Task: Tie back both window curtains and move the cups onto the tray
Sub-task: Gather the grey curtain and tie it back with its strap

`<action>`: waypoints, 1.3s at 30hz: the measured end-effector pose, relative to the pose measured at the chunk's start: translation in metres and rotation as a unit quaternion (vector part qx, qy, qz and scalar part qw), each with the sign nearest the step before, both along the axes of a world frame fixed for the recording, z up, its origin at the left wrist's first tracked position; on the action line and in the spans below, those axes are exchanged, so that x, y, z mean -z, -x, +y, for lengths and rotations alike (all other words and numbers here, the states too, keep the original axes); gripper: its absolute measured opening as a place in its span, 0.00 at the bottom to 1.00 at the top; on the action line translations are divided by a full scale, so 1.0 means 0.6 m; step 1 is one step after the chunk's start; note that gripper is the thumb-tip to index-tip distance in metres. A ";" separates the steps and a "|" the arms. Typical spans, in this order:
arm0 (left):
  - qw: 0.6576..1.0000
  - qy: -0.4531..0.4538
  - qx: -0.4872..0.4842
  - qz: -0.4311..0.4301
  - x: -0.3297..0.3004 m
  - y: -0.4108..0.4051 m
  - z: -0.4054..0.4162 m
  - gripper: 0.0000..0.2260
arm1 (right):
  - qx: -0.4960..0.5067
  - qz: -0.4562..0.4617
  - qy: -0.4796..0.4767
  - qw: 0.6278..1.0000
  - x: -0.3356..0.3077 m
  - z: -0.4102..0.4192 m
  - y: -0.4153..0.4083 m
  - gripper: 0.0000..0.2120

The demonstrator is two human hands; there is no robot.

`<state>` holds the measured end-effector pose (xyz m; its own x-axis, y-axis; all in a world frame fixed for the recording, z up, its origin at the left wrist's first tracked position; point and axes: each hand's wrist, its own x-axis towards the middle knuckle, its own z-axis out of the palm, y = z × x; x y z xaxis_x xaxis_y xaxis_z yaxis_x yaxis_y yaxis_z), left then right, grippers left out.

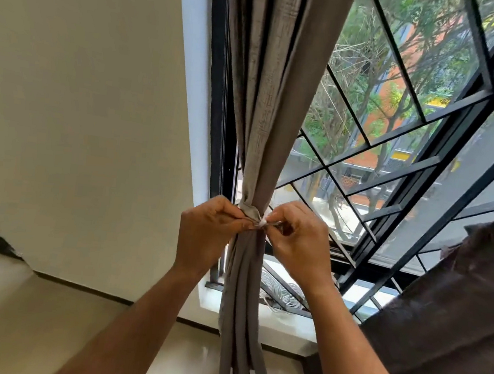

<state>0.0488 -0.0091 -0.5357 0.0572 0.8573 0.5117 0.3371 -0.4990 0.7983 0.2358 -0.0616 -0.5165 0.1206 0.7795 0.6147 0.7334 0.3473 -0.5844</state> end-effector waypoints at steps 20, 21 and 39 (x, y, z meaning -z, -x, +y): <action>0.875 -0.405 -0.053 0.261 0.001 -0.006 0.014 0.11 | -0.081 -0.080 -0.065 0.991 -0.014 -0.014 -0.029 0.09; 0.903 -0.358 -0.048 0.232 0.007 -0.014 0.009 0.07 | -0.073 -0.090 -0.083 0.990 -0.004 -0.019 -0.025 0.09; 0.881 0.351 0.242 -0.207 -0.011 -0.005 -0.061 0.19 | -0.008 -0.217 -0.210 0.953 0.060 -0.043 -0.021 0.09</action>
<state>0.0518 -0.0456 -0.5294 0.4355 0.8974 -0.0707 -0.1729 0.1605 0.9718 0.2486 -0.0876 -0.5525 -0.2261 0.4530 0.8624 0.8673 0.4967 -0.0335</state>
